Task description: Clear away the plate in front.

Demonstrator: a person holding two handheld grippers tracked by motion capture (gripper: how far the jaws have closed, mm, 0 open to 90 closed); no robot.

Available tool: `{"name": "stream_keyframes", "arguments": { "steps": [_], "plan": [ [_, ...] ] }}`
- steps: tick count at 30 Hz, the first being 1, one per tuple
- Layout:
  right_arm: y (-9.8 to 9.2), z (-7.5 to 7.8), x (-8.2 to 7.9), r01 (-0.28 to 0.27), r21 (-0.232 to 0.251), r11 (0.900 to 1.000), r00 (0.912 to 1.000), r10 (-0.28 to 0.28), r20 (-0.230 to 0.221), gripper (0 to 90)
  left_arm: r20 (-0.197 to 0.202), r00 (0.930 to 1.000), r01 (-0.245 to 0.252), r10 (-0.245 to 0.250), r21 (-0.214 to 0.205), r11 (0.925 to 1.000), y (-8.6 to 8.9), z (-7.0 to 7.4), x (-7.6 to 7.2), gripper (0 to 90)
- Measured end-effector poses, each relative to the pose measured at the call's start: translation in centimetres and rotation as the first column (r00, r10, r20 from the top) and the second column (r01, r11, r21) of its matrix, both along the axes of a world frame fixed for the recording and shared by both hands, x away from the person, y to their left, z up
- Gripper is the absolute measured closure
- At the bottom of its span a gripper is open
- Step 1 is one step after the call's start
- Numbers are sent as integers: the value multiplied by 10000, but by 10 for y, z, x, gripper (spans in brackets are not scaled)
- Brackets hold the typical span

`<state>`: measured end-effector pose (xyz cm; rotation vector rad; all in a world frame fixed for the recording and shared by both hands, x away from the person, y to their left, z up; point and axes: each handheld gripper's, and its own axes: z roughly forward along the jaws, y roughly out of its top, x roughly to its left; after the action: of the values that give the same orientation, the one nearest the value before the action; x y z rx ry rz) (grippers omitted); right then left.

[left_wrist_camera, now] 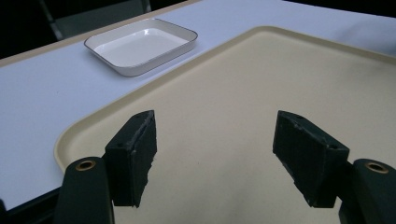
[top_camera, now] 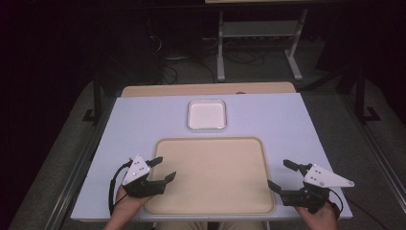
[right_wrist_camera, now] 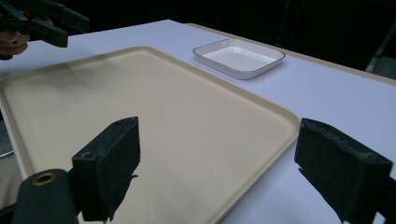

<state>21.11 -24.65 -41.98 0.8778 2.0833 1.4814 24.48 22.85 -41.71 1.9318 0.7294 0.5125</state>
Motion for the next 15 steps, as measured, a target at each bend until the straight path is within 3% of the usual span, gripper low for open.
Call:
{"name": "stream_keyframes", "arguments": {
  "steps": [11, 15],
  "plan": [
    [-2, 1, 0, 43, 47, 10000, 10000, -43, 14, 135, -137, 9994, 318, -317, 30, 9995, -8, 5, 21, 295],
    [-1, 1, 0, 18, 46, 10000, 10000, -18, 67, 136, -376, 9990, 236, -232, 111, 9997, -15, 6, 32, 276]
  ]
}}
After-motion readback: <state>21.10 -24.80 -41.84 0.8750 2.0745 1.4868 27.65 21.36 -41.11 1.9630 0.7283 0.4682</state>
